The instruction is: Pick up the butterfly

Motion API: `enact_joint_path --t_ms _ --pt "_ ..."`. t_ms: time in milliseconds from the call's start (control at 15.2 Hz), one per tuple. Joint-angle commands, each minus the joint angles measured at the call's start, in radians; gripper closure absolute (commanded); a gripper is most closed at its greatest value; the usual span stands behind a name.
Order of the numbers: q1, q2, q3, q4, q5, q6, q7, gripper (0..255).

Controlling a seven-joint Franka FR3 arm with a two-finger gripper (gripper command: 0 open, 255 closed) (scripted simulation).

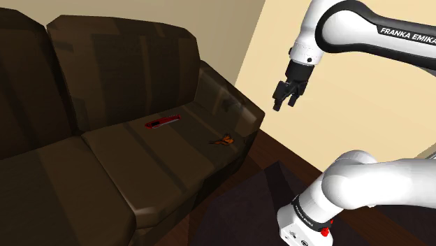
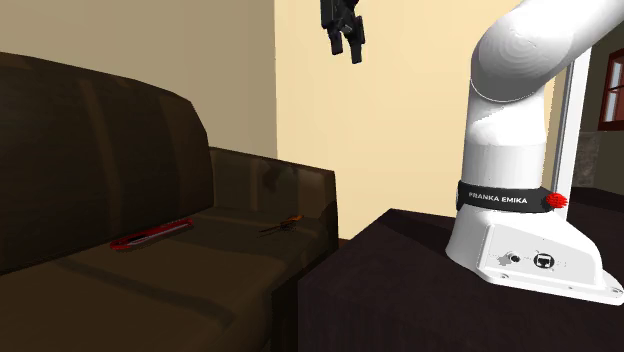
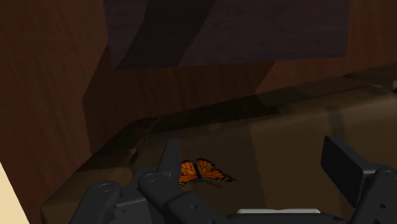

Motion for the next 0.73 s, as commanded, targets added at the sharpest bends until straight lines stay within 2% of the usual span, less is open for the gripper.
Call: enact_joint_path --t_ms 0,660 --pt "0.0 0.0 0.0 0.0 0.0 0.0 0.0 0" --pt "-0.072 0.293 0.087 -0.066 -0.026 0.347 0.237 0"
